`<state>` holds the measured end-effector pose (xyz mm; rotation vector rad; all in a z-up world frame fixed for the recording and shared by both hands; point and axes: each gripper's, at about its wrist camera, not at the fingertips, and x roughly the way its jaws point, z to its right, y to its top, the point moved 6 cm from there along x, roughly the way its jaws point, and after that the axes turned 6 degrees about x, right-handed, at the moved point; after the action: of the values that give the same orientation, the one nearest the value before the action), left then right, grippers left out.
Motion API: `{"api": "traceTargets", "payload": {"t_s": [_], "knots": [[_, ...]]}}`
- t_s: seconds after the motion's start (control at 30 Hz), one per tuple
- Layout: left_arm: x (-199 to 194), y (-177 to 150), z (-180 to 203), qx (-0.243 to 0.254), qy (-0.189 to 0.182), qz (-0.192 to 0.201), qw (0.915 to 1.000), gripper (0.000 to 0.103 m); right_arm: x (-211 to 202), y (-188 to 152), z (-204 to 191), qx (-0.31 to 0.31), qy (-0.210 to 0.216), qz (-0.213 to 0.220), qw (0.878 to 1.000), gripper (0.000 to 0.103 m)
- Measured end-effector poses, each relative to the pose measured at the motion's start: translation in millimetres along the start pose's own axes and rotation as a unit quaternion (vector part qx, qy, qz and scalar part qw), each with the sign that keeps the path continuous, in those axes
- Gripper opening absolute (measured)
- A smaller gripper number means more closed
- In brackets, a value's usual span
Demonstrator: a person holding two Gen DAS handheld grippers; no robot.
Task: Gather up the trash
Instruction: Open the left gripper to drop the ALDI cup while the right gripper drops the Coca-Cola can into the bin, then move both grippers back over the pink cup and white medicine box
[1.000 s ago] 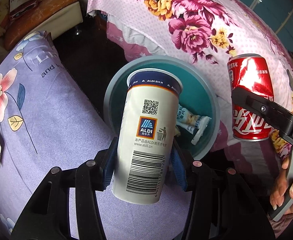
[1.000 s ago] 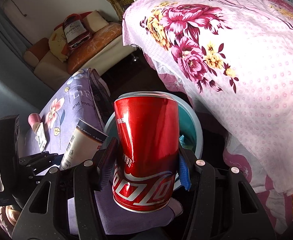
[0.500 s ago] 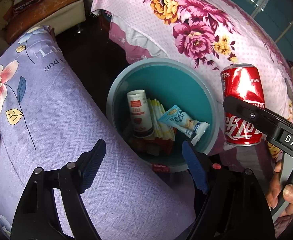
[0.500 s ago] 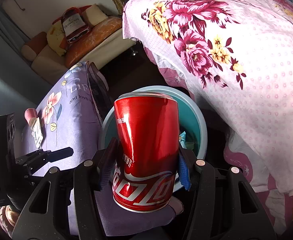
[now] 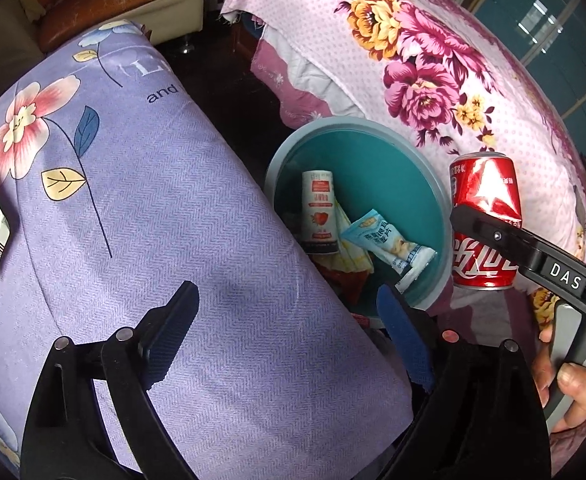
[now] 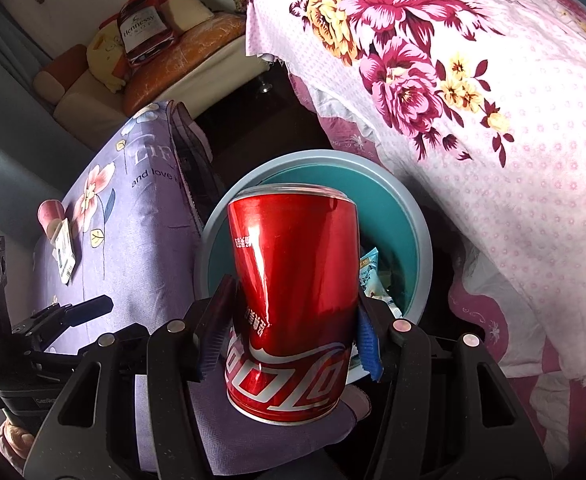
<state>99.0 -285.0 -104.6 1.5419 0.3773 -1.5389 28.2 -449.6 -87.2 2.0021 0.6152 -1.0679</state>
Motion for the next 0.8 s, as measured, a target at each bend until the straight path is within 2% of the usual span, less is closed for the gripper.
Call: {"api": "traceTargets", "payload": {"t_s": [0.13,0.4,0.8], "knots": [[-4.2,-4.4,-9.3,-0.006,0.001,0.004,1.0000,0.091,1.0,-1.0,-7.4,-0.004,-0.006,-0.001,1.000,0.070],[-13.1,-15.0,-30.0,-0.026,-0.002,0.008,0.9996,0.091,3.6,-6.3,-28.7,-0.016,-0.011,-0.013,1.000,0.076],[-39.2,-34.0,-71.1,-0.067,0.001,0.027,0.9974,0.092,1.4,-17.7,-70.3,-0.048,-0.016,-0.021,0.998,0.078]]}}
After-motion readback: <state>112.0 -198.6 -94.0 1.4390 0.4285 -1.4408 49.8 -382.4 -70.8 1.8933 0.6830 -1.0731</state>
